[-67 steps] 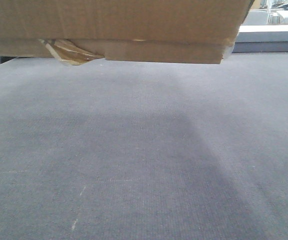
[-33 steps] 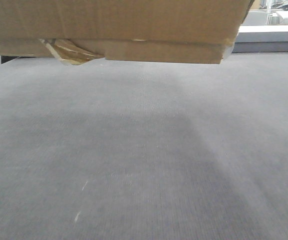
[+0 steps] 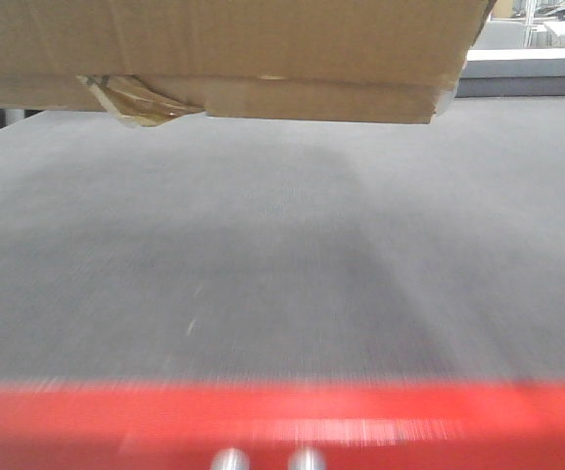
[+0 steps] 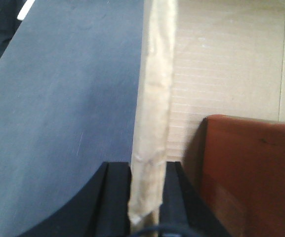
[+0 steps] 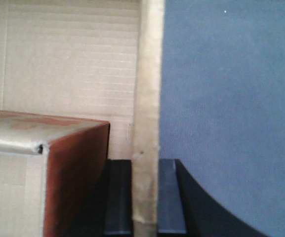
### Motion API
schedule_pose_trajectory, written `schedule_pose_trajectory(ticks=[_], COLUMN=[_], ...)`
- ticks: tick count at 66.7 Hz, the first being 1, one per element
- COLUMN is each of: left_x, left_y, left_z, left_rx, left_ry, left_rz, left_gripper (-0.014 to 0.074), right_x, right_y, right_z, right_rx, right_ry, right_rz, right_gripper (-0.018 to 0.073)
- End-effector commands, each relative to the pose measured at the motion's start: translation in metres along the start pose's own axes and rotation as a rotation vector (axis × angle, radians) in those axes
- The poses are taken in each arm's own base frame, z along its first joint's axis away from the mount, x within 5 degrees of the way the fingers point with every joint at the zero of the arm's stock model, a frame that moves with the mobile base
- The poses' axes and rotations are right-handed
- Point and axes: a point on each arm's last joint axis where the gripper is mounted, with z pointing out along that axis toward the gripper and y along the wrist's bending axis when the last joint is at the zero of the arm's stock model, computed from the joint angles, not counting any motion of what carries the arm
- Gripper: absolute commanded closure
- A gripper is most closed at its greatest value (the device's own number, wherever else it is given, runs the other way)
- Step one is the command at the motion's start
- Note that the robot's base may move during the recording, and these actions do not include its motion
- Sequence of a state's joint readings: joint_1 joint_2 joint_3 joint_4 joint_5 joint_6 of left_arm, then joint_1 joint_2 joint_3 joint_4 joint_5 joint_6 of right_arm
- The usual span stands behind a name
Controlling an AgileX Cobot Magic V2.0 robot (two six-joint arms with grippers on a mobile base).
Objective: Stack two boxes on right shelf middle
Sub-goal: 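Hold the boxes with both grippers while turning away from the table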
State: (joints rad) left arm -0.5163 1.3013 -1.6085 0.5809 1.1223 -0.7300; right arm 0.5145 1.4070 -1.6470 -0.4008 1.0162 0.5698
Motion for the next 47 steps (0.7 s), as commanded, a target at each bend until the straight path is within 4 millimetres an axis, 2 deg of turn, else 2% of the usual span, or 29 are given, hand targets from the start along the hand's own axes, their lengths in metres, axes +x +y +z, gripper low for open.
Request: schedule_pose_trajectory(ticks=[1,47], left_x=[-0.0093,-0.0093], left_y=[0.0110,0.0110], left_z=[-0.0057,-0.0057], left_rx=[-0.061,-0.061], left_ry=[-0.067,-0.067], left_rz=[0.008,0.008], left_gripper=[0.0708,0.0708], right_x=[-0.0098,-0.0121], right_y=[-0.0075,-0.0060], right_z=[-0.0098,-0.0099], right_rx=[0.034,0.017], right_ry=[-0.077,-0.102], right_rz=[-0.022,-0.023], right_gripper=[0.0722,0.0722])
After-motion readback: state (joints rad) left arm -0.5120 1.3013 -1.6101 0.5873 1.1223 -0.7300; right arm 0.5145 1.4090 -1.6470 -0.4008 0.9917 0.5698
